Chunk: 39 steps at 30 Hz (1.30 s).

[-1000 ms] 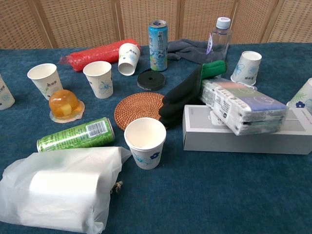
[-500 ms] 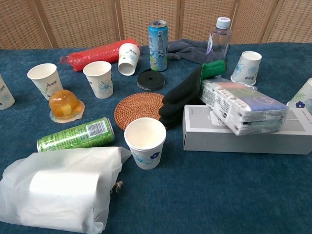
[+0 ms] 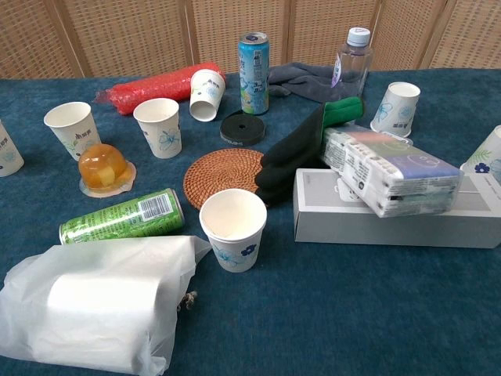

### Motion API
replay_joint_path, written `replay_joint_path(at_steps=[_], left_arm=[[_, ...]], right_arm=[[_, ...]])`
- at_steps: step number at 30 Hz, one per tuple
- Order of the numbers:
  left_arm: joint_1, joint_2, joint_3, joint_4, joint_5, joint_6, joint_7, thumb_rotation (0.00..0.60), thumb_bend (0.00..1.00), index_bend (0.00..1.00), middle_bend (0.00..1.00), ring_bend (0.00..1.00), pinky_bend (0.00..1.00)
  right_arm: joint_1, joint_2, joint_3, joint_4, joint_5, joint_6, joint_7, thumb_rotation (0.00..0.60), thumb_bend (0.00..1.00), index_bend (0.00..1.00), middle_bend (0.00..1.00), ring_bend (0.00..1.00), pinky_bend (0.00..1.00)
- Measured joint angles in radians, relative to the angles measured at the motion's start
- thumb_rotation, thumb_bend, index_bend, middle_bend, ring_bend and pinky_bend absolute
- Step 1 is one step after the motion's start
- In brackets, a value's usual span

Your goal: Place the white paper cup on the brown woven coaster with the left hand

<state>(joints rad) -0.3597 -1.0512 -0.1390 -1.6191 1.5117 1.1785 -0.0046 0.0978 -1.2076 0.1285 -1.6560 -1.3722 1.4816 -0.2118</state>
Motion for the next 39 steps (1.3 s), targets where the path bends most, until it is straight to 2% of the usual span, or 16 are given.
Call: replay_joint_path(at_steps=[7, 14, 21, 29, 37, 39], left_arm=[[-0.168, -0.078, -0.056, 0.034, -0.143, -0.216, 0.119, 0.600, 0.29, 0.00, 0.00, 0.00, 0.00], [-0.335, -0.241, -0.089, 0.132, -0.333, -0.375, 0.285, 0.600, 0.29, 0.00, 0.00, 0.00, 0.00], [-0.450, -0.369, -0.104, 0.232, -0.504, -0.415, 0.430, 0.600, 0.29, 0.00, 0.00, 0.00, 0.00], [-0.539, -0.466, -0.114, 0.333, -0.600, -0.409, 0.506, 0.600, 0.29, 0.00, 0.00, 0.00, 0.00], [-0.589, -0.542, -0.098, 0.400, -0.666, -0.411, 0.543, 0.600, 0.29, 0.00, 0.00, 0.00, 0.13], [-0.595, -0.555, -0.094, 0.409, -0.668, -0.404, 0.545, 0.600, 0.30, 0.00, 0.00, 0.00, 0.22]], right_arm=[[-0.002, 0.012, 0.001, -0.006, -0.003, 0.000, 0.024, 0.600, 0.00, 0.00, 0.00, 0.00, 0.00], [-0.001, 0.017, -0.003, -0.008, -0.007, -0.007, 0.036, 0.600, 0.00, 0.00, 0.00, 0.00, 0.00], [-0.007, 0.030, -0.004, -0.018, -0.010, -0.002, 0.060, 0.600, 0.01, 0.00, 0.00, 0.00, 0.00], [-0.008, 0.049, 0.002, -0.020, -0.009, -0.004, 0.097, 0.600, 0.01, 0.00, 0.00, 0.00, 0.00], [-0.011, 0.063, 0.009, -0.019, 0.003, -0.008, 0.127, 0.600, 0.02, 0.00, 0.00, 0.00, 0.00], [-0.011, 0.064, 0.010, -0.018, 0.006, -0.009, 0.129, 0.600, 0.02, 0.00, 0.00, 0.00, 0.00]])
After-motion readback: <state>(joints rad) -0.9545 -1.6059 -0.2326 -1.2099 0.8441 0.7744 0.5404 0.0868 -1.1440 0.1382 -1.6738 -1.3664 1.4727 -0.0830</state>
